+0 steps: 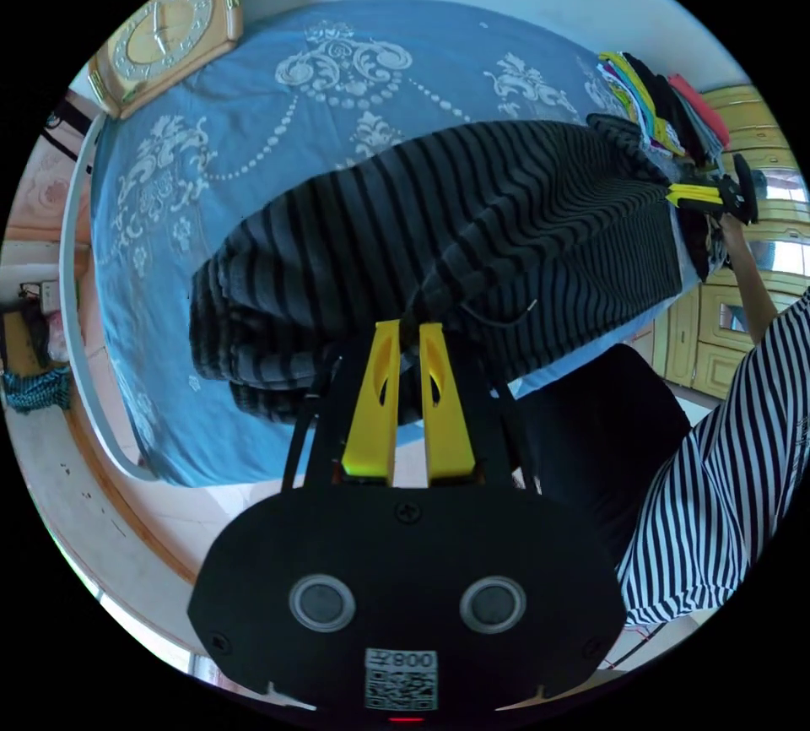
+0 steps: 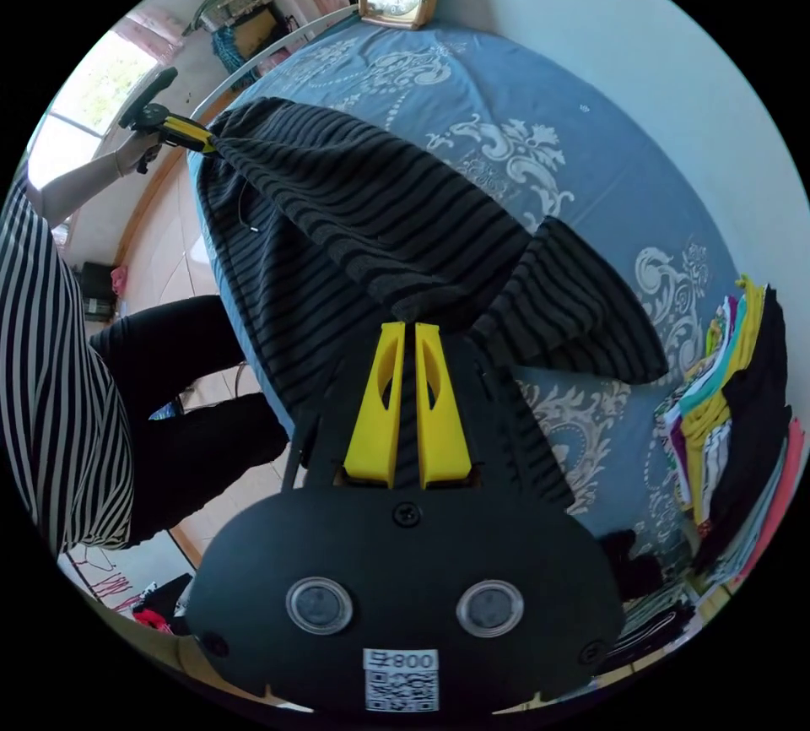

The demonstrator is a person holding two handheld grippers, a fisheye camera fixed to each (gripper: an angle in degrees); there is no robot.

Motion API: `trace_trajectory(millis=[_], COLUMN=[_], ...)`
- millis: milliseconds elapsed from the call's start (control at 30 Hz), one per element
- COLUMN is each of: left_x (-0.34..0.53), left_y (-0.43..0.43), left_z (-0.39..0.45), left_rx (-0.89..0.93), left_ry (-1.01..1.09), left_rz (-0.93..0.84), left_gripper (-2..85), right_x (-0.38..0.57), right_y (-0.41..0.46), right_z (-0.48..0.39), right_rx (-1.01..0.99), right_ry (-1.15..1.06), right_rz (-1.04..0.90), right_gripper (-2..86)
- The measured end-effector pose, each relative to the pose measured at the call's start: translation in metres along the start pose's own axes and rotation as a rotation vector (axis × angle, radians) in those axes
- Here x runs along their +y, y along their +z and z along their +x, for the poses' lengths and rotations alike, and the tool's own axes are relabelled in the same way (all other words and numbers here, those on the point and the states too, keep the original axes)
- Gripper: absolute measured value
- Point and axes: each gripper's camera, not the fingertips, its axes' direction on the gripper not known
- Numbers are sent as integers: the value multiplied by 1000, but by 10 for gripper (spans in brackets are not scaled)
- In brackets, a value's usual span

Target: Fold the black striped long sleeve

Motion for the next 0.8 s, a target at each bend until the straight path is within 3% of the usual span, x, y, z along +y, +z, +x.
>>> trace_trajectory(millis=[700,800], left_x=[182,197], left_y=[96,130], left_z=[-90,-118], left_rx=[-190,-144], left_ry=[67,27], left_rz=[211,187], left_gripper=[30,34], right_x=[86,95], right_y=[151,195], right_z=[-180,-200], right_rx=[122,111], right_ry=[53,81], right_rz=[134,119], right_gripper=[22,23])
